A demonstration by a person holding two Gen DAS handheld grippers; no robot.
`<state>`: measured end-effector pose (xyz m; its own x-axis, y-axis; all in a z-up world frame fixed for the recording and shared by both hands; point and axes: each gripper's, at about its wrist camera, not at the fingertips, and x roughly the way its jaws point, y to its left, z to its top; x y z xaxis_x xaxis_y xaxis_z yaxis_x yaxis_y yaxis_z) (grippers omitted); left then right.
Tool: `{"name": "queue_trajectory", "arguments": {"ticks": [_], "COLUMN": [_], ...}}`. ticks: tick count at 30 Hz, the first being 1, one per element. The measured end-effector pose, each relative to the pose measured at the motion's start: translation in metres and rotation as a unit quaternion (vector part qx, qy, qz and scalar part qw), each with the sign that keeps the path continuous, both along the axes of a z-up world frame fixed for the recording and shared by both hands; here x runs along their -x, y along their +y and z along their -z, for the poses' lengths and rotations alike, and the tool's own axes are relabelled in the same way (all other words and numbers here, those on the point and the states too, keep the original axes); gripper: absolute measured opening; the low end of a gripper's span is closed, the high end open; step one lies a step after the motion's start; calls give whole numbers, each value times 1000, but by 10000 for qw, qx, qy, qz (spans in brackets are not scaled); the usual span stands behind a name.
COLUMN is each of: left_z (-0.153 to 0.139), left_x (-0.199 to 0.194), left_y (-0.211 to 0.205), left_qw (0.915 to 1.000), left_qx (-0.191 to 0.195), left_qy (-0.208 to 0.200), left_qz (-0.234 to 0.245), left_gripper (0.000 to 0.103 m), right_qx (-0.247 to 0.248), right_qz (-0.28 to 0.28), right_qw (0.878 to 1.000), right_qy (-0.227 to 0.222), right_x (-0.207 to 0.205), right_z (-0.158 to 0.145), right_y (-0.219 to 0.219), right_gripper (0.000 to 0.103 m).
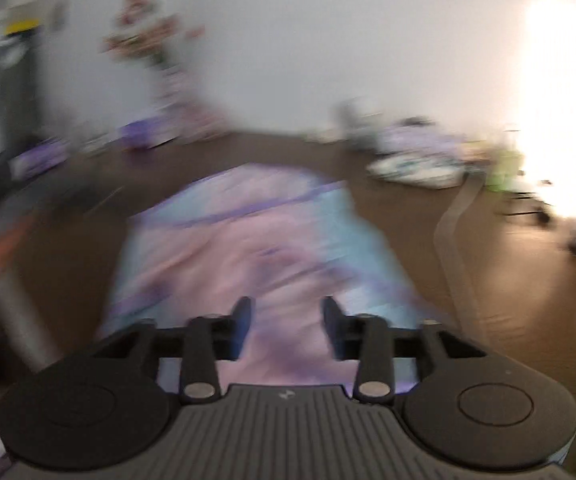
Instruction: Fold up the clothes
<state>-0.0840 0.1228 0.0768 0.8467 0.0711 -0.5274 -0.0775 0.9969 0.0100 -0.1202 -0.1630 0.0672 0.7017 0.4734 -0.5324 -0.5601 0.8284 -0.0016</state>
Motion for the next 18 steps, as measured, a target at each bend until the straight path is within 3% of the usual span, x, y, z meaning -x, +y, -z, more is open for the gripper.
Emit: {"name": "queue_trajectory", "arguments": {"ticks": [1,3,5,8,10,11,12,13,18], "left_z": [2,8,18,34,39,41,42,43,49], "left_x": [-23,-69,-101,-124,-125,-123,-120,-117,-89], "left_y": [8,21,25,17,14,14,13,11,7], "left_qw": [9996,9982,9964,9937,9942,9949,9956,9961,9933], "left_qx": [-66,138,223,-192,-191,-157,-123,-132,-824], "left_qy": [167,542,819,1072,1036,975,913,869,636], "left_qz": [-208,-208,-41,-262,-236,-192,-149,-123,-493], "left_gripper": [60,36,36,37,37,29,7,3,3], "right_qx": [92,344,436,315,332,298,274,268,319], "right_qz": [-197,-410,-384,-347,-339,-334,-311,-276,-2], "right_qw": [9998,9985,9981,9984,9982,9983,9984,9985,9987], "right_qy": [52,87,212,331,356,382,394,395,405], "right_x": [8,18,19,16,16,15,14,12,-3], "right_z": [4,16,25,30,30,30,30,30,28], "right_y": [10,27,35,26,22,18,16,14,-2], "right_gripper": [46,44,40,38,37,37,32,28,24]}}
